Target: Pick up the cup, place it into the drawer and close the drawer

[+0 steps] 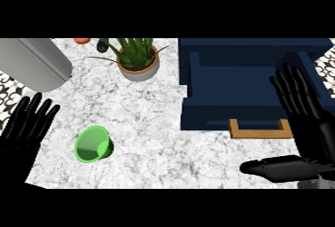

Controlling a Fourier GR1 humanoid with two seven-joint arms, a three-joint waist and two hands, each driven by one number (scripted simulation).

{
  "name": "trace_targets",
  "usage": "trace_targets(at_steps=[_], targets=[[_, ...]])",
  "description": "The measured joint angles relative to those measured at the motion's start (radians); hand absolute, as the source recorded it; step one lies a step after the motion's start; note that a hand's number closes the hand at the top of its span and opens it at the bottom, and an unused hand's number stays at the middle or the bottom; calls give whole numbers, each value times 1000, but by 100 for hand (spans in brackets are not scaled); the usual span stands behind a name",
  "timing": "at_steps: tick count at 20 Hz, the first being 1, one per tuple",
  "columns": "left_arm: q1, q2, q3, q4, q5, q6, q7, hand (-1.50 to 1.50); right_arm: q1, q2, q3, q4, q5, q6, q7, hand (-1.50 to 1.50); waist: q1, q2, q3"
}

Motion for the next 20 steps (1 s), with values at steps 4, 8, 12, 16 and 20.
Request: trace_targets(at_steps=[4,8,12,16,20], targets=[[-40,4,20,137,-45,-24,-49,-150,-41,-8,-17,30,-12,13,12,-150,-2,0,0],[-63,11,36,277,-104,-53,-124,-150,-89,-21,-48,67,-31,26,14,-150,-3,0,0],[-61,7,45,375,-158,-61,-190,-150,-108,-22,-55,86,-22,29,1,-150,-3,0,0],[-107,13,59,562,-234,-66,-307,-150,-134,-24,-61,85,-22,24,23,-150,-5,0,0],[-165,26,72,738,-283,-71,-407,-150,-135,-22,-67,94,-16,27,6,-150,-6,0,0]])
